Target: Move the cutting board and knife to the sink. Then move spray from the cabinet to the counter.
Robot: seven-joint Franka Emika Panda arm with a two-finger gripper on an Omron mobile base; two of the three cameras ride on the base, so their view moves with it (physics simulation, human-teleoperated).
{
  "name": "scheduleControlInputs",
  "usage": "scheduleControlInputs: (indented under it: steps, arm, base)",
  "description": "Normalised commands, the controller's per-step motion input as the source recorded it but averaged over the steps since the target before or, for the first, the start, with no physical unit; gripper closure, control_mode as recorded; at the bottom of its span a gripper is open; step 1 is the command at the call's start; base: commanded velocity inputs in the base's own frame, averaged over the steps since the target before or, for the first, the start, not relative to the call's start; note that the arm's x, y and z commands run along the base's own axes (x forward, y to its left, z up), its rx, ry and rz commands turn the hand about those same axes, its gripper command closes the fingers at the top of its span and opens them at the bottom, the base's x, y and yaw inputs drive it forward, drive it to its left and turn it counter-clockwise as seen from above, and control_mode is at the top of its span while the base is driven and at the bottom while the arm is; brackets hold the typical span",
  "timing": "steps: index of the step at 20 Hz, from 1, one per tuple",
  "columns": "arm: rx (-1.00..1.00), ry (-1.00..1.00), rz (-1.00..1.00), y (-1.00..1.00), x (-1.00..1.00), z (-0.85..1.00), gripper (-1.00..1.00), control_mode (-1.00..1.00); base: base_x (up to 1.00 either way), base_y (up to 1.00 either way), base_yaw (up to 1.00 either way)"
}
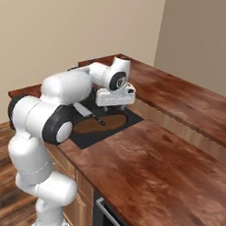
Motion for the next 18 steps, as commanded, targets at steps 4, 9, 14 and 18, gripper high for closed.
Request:
scheduleControlInputs:
  steps: [4, 9, 14, 18]
  arm:
    - [0.0, 0.0, -0.32, 0.0, -0.61, 0.98, -1.0, -1.0]
    - [0.0, 0.0, -0.33, 0.0, -0.84, 0.98, -1.0, -1.0]
    - [0.0, 0.0, -0.33, 0.03, -1.0, 0.86, -1.0, -1.0]
    - [0.0, 0.0, -0.3, 0.12, -1.0, 0.62, -1.0, -1.0]
  base:
    - [0.0, 0.0, 0.0]
    - [0.0, 0.0, 0.0]
    - [0.0, 0.0, 0.0]
    - [0.0, 0.0, 0.0]
